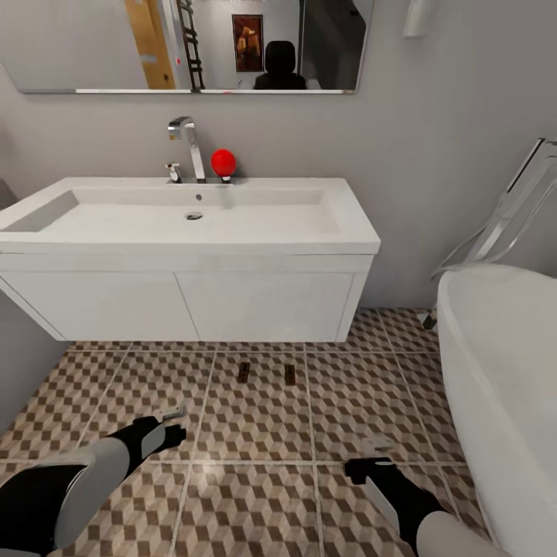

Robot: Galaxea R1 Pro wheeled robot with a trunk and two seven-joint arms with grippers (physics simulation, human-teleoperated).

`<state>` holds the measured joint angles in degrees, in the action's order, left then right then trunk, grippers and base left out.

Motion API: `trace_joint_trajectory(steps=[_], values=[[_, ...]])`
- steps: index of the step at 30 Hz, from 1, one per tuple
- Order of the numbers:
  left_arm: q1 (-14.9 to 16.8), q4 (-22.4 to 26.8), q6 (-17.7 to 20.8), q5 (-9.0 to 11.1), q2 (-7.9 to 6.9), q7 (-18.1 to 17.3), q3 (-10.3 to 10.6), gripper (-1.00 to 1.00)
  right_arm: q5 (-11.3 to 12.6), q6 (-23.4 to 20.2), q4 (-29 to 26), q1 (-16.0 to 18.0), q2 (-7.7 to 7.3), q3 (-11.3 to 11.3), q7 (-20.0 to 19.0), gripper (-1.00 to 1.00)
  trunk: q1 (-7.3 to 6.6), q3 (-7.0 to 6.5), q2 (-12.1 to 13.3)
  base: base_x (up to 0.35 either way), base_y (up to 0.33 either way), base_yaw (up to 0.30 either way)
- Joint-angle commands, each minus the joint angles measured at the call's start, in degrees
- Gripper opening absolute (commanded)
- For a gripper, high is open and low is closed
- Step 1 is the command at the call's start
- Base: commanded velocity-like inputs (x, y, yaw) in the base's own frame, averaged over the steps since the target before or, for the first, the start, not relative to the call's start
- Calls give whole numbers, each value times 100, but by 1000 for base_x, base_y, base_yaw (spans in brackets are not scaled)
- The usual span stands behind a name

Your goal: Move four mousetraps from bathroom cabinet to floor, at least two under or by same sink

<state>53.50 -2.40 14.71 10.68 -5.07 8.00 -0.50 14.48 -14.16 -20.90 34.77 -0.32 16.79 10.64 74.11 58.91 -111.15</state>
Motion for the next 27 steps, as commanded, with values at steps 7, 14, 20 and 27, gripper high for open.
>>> trace_joint_trajectory(steps=[7, 14, 20, 27], values=[[-84, -9, 8, 76, -23, -8, -25, 100, 57, -2, 170, -127, -159, 37, 36, 100, -155, -122, 280, 0, 0, 0], [-243, -8, -20, 266, -73, -76, -74, 100, 58, 257, 756, -220, -251, 35, 28, 100, -309, -248, 561, 0, 0, 0], [-298, -13, -29, 300, -81, -88, -79, 100, 56, 628, 1167, -230, -262, 40, 27, 100, -440, -356, 802, 0, 0, 0], [-512, -11, -36, 302, -94, -95, -77, 100, 52, 837, 1418, -234, -266, 45, 26, 100, -594, -481, 1082, 0, 0, 0]])
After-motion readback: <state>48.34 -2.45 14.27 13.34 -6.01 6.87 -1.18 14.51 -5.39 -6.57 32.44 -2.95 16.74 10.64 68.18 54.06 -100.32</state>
